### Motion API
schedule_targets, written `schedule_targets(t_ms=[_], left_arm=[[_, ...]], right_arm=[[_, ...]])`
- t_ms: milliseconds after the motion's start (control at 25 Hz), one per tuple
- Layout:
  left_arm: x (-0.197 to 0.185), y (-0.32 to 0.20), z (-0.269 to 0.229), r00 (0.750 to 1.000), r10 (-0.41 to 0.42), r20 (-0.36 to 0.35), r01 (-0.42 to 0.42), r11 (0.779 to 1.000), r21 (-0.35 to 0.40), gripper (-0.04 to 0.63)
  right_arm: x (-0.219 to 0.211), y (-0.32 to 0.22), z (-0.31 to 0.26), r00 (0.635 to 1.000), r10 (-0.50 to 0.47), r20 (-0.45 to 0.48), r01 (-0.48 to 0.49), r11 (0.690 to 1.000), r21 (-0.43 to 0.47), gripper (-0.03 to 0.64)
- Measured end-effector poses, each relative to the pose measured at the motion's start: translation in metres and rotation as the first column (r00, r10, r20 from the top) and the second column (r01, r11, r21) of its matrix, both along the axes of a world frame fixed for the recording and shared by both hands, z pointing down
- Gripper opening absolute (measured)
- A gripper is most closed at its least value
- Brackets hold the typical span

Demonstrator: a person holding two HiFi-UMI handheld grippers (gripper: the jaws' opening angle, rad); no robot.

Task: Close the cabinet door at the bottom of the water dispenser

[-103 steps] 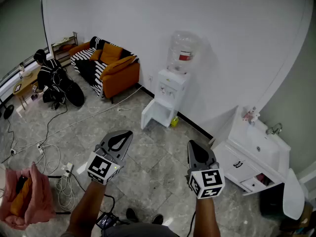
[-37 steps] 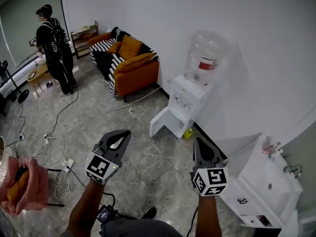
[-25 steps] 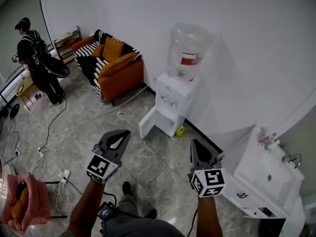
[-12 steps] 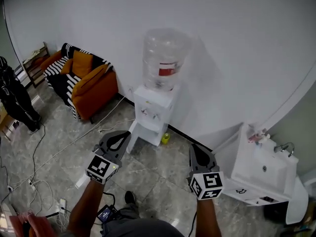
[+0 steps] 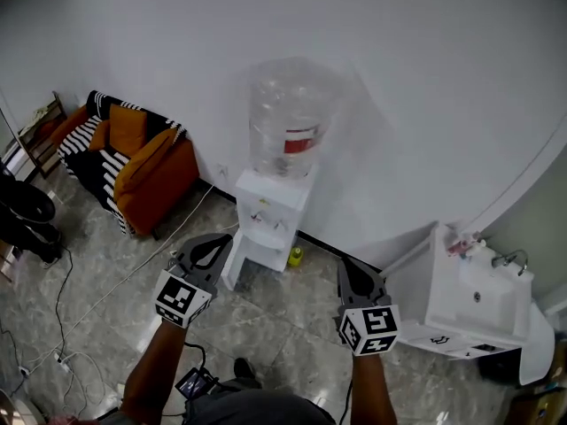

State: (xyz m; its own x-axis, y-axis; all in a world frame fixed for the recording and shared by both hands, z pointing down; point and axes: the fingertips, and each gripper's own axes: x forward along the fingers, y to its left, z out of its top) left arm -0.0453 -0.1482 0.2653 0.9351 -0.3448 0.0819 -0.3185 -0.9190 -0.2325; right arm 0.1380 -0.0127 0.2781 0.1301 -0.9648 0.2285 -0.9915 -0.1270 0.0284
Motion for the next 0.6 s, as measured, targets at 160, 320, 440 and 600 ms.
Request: schedule_targets(t_ms=[160,320,440,600], left_arm=[[-0.005,-0.025,0.001,1.000,0.010,-0.003,-0.010,1.000,-0.001,0.017],[-0.015,-0.046,0.006,1.000,0.010,-0.003,-0.010,1.000,-0.006,0.017],[-0.020,-0.060,0.012,1.000,-0.003,-0.001,0.003,1.000,-0.014,0.017],[-0.025,-0.077,0.022,1.000,-0.029,0.007,0.029,0.999,-0.034,0.017]], right_arm=[[0.000,-0.023,0.000,1.000,0.021,0.000,-0.021,1.000,0.001,0.028],[0.000,-0.044,0.001,0.999,0.035,0.006,-0.035,0.999,0.004,0.028],[0.002,-0.056,0.003,0.999,0.038,0.006,-0.038,0.999,-0.001,0.029],[0.009,-0.071,0.013,0.999,0.035,0.015,-0.035,0.999,-0.022,0.028]])
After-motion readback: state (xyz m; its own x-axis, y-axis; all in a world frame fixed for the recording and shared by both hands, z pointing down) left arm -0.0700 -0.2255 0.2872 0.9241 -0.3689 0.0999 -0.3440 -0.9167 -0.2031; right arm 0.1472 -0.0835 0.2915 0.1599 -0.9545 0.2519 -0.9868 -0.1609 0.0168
